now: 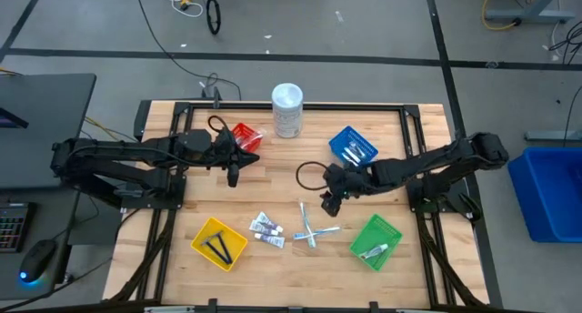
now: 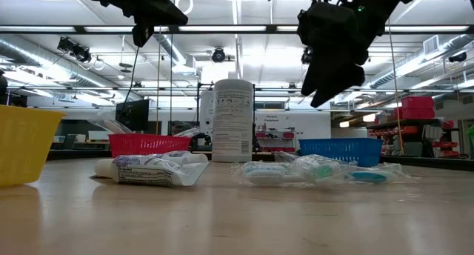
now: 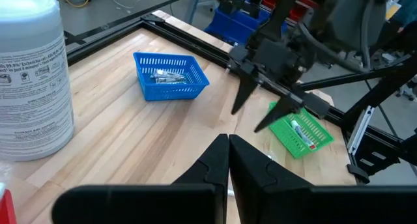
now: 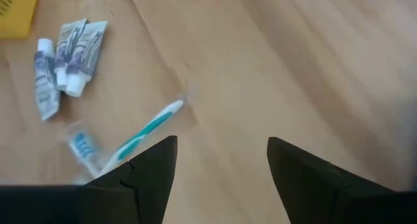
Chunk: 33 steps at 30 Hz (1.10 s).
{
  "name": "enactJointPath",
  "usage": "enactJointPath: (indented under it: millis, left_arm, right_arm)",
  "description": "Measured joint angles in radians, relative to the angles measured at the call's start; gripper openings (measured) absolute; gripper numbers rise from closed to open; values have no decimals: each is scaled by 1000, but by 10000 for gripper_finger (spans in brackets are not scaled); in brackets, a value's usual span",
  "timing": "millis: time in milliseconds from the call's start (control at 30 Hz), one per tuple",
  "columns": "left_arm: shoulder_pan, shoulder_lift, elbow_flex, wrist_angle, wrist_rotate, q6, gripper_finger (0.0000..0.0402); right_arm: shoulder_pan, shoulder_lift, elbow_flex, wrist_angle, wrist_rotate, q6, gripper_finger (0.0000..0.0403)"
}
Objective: Pick & Place Travel size toiletries
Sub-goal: Put the green toothbrush into the orange basket
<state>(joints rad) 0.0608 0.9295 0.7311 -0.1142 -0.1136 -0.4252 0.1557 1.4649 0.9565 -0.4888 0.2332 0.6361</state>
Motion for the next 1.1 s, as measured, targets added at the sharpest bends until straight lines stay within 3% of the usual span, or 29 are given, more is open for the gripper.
enactJointPath:
  millis: [133,300,533,800,1100]
  left_arm:
    - [0,0,0,0,0,0,18]
    - [0,0,0,-2,0,10,18]
    - [0,0,0,-1,1,22,18]
    - [0,0,0,-2,1,22,18]
    - [-2,0,0,-1,1,22,18]
  right_arm:
    - [25,27,0,1,0,134,257]
    - [77,65,0,42,-3,113,268]
    - [143,99,0,203,-9,-43,272]
    - [186,102,0,218,-127,-452,246]
    - [186,112,-57,286,-184,-506,218]
